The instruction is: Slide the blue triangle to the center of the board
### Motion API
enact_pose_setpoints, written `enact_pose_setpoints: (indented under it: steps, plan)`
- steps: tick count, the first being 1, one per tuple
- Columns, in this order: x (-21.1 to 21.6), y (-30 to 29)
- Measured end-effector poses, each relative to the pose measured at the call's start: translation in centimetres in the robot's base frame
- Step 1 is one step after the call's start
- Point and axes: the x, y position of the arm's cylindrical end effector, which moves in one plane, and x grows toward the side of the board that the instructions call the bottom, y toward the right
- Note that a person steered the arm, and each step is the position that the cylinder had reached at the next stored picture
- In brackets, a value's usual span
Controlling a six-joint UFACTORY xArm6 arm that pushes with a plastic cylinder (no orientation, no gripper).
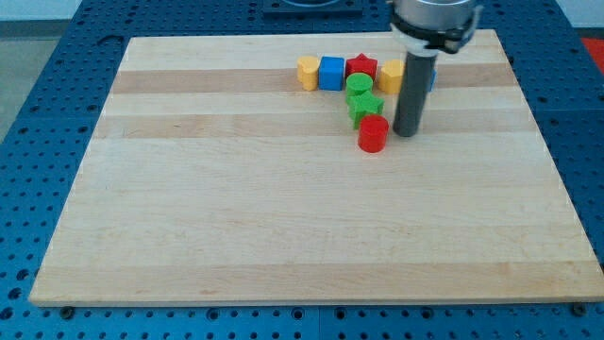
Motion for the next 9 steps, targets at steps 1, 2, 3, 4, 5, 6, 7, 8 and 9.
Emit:
enact_pose_setpoints:
  steps: [1, 2, 3, 4, 5, 6, 7, 8, 9]
  plan:
    - [-0.6, 5.8]
    - [-4.4, 11.2]
    - [-9.7, 13.5]
    - [-14.1, 12.8]
    - [-15.3, 9.9]
    - [-12.8, 6.2]
    - [-10.2, 3.7]
    - [-8.4, 1.5]
    - [-7.2, -0.3]
